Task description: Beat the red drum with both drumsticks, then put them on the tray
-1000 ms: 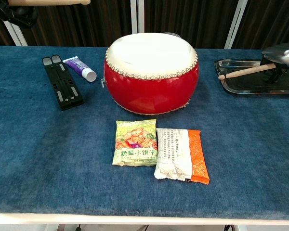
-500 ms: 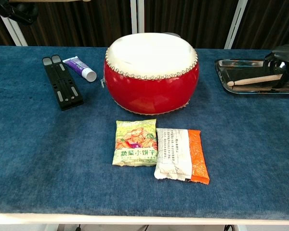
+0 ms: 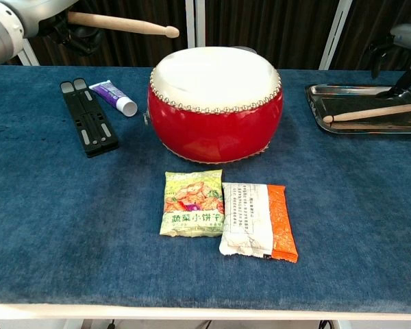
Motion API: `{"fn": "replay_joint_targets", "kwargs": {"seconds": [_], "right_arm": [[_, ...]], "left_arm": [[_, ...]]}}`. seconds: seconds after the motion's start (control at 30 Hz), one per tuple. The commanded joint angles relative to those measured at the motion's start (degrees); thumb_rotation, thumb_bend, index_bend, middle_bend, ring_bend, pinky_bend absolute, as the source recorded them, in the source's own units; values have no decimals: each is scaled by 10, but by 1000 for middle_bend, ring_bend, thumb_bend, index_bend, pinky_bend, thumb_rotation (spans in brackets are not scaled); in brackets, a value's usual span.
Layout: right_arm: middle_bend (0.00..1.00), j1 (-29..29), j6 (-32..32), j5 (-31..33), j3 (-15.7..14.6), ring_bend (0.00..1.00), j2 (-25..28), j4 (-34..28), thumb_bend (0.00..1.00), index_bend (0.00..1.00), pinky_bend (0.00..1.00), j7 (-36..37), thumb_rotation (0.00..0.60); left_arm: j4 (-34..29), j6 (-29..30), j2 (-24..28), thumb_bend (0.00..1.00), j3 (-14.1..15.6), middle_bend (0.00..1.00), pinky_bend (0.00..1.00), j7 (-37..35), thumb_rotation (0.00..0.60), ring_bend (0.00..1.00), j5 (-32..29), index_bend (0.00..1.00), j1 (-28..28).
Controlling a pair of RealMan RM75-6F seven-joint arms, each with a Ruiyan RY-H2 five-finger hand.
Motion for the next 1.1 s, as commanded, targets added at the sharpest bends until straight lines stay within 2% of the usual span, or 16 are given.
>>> {"fn": "replay_joint_targets", "kwargs": {"seconds": [0.03,0.23,0.37,0.47,0.6,0.77,0.93,1.1], "right_arm": [[454,-22,66,7,38,239,126,-220,230,368,379,-27,600],[482,20,60,87,74,258,177,-377,251,423,420,-108,600],[488,70,61,171,88,267,180,-434,242,433,438,-171,600],[492,112,80,232,91,271,165,-453,228,439,444,-220,600],[506,167,116,300,84,290,129,-453,219,460,458,-288,600],[512,226,153,374,82,296,77,-441,219,471,460,-338,600],[517,266,182,415,82,301,38,-422,232,481,462,-368,600],[525,294,202,436,82,306,5,-393,296,497,464,-384,600]], "left_arm": [[-4,-6,-8,559,-12,1000,1000,14,600,1000,-17,1000,-15],[-8,-2,-27,558,-25,1000,1000,41,600,1000,-41,1000,-42],[-3,1,-44,555,-28,1000,1000,62,600,1000,-58,1000,-59],[4,4,-56,552,-29,1000,1000,74,600,1000,-68,1000,-70],[11,6,-67,553,-32,1000,1000,80,600,1000,-76,1000,-80],[16,10,-75,553,-39,1000,1000,90,600,1000,-93,1000,-92],[21,20,-80,550,-40,1000,1000,110,600,1000,-105,1000,-103],[22,25,-85,550,-39,1000,1000,113,600,1000,-110,1000,-109]]}}
